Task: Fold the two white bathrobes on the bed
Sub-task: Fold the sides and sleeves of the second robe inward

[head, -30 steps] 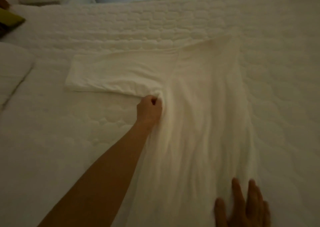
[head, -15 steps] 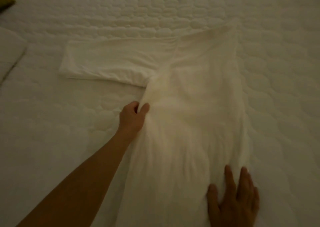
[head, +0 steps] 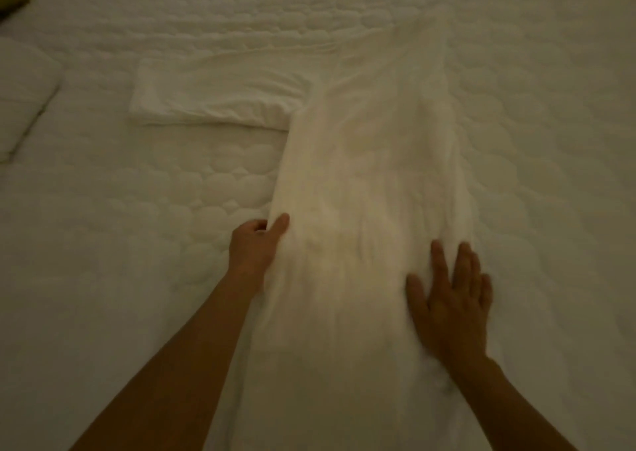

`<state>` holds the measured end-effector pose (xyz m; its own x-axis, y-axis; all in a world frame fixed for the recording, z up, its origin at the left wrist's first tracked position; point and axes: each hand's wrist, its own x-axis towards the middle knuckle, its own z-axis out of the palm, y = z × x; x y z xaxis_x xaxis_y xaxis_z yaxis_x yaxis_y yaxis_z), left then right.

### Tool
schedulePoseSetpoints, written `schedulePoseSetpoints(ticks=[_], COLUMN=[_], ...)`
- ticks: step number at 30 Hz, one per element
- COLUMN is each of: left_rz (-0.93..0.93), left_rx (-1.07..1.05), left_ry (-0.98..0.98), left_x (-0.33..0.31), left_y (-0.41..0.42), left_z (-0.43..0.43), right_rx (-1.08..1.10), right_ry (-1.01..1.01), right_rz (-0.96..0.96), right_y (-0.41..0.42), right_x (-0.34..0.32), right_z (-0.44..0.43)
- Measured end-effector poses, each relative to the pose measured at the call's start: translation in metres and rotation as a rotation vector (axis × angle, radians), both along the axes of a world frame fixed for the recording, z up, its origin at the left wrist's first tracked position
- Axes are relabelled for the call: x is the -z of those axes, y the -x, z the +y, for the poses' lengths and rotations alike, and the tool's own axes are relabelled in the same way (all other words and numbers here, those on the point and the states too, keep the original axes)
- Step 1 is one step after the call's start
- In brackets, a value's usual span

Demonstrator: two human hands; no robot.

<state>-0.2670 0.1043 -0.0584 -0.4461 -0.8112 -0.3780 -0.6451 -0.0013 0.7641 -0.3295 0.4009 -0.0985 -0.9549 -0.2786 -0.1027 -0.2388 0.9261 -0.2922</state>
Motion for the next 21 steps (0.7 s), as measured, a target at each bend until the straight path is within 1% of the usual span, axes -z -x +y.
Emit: schedulePoseSetpoints(ticks=[2,4,6,11,13,16,18,19,21], left_rz=[-0.053,-0.035,-0.025,-0.093,-0.124,-0.172,-0.237,-0.262,-0.260], left_rx=[0.084,0.129,0.160,0.298,0.299,0.224,0.161,0.132,0.159], left_ry=[-0.017,-0.043,-0.076,-0.111,-0.070,-0.036,-0.033,-0.026,0.007], left_x=[0.002,0.000,0.002,0.002,-0.003,-0.012,-0.019,-0.016,-0.015], left_y=[-0.025,-0.055,-0.089,-0.194,-0.239,-0.312,-0.359,-0.378,-0.398], left_z=[0.013,0.029,0.045,0.092,0.117,0.154,0.175,0.182,0.191], right_rx=[-0.039,-0.063,-0.061,-0.107,-0.110,-0.087,0.015,0.125,0.406], right_ry=[-0.017,-0.044,-0.050,-0.055,-0.050,0.011,0.050,0.087,0.261], right_rz=[-0.042,-0.049,-0.041,-0.088,-0.096,-0.064,-0.080,-0.126,-0.339], right_y=[-0.013,-0.044,-0.085,-0.198,-0.243,-0.303,-0.336,-0.346,-0.349], right_x=[-0.004,-0.009,-0.010,-0.012,-0.015,-0.021,-0.028,-0.034,-0.051], right_z=[0.010,0.025,0.041,0.099,0.124,0.161,0.179,0.184,0.187])
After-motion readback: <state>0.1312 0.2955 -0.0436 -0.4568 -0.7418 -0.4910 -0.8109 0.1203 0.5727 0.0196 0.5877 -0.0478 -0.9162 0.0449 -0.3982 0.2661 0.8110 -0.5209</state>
